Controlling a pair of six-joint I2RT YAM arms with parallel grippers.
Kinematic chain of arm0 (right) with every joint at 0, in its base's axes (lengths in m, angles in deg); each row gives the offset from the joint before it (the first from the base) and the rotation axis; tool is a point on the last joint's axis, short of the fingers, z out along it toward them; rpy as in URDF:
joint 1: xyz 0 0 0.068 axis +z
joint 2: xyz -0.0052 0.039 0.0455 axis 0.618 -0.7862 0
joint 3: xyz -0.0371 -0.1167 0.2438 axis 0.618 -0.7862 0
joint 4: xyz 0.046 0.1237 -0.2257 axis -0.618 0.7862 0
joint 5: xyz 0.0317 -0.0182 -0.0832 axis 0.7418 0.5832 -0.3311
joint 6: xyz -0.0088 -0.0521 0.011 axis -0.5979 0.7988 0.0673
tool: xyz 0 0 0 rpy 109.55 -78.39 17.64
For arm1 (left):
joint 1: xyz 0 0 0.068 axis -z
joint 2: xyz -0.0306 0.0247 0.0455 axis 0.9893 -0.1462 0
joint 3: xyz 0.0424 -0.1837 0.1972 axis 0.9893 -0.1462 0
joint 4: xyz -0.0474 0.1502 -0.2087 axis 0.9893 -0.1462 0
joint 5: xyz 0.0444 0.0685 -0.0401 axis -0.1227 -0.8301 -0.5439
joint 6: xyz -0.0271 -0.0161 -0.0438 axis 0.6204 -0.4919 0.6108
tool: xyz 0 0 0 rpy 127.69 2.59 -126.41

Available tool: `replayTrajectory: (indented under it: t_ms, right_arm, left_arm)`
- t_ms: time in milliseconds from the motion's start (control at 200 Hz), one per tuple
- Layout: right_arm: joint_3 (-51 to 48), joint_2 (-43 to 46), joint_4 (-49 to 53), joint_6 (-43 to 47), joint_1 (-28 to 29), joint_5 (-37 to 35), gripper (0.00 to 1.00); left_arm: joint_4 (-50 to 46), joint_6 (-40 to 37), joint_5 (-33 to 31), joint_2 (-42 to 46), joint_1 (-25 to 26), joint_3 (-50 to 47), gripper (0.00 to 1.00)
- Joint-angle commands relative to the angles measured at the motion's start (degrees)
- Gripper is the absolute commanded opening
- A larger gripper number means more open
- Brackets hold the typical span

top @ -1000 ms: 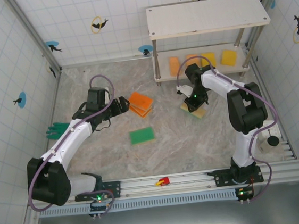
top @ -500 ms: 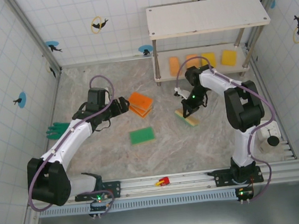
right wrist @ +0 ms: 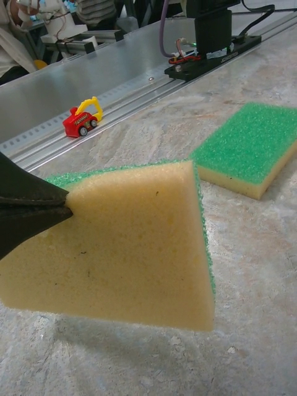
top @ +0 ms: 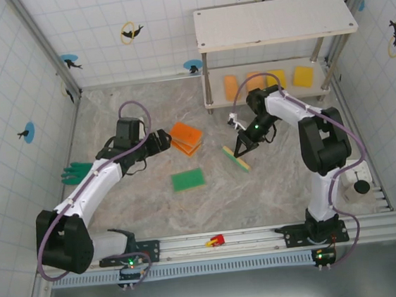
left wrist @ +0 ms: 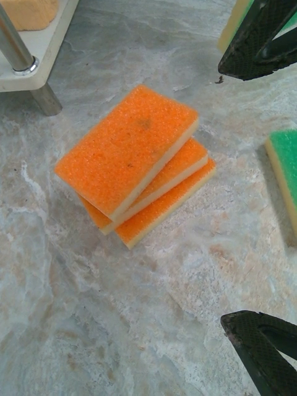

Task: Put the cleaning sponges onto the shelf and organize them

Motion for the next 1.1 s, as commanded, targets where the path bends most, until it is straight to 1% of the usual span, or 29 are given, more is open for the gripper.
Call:
replayTrajectory:
  t_ms: [0,395,751,891,1026,1091]
  right_arm:
    - [-0.66,-1.78,-0.01,-0.79,-0.96,0.36,0.0]
    - [-1.72,-4.4,-3.25,-5.11,-5.18,-4.19,0.02]
    - [-1.9,-5.84,-4.07,-6.14,-7.84,-5.33,0.03]
    - [-1.81,-5.88,-4.77,-6.96,-9.24,-6.23,0.07]
    - [-1.72,-6.21,-5.39,-7.67,-10.17,-7.66,0.11]
    - [-1.53,-6.27,-5.38,-7.72,-10.57,-8.25,0.14]
  left_arm:
    - [0.36,-0.18,-0.37,1.23,0.33,-0.36,0.97]
    - [1.16,-0.29,0.4,-0.51,0.4,0.25,0.97]
    - [2.0,-0.53,0.94,-2.09,0.36,0.62,0.97]
    - [4.04,-0.92,3.42,-2.29,0.36,0.55,0.97]
    - [7.47,-0.8,8.39,-2.66,0.75,0.12,0.97]
    - [7.73,-0.97,8.89,-2.96,1.39,0.61,0.97]
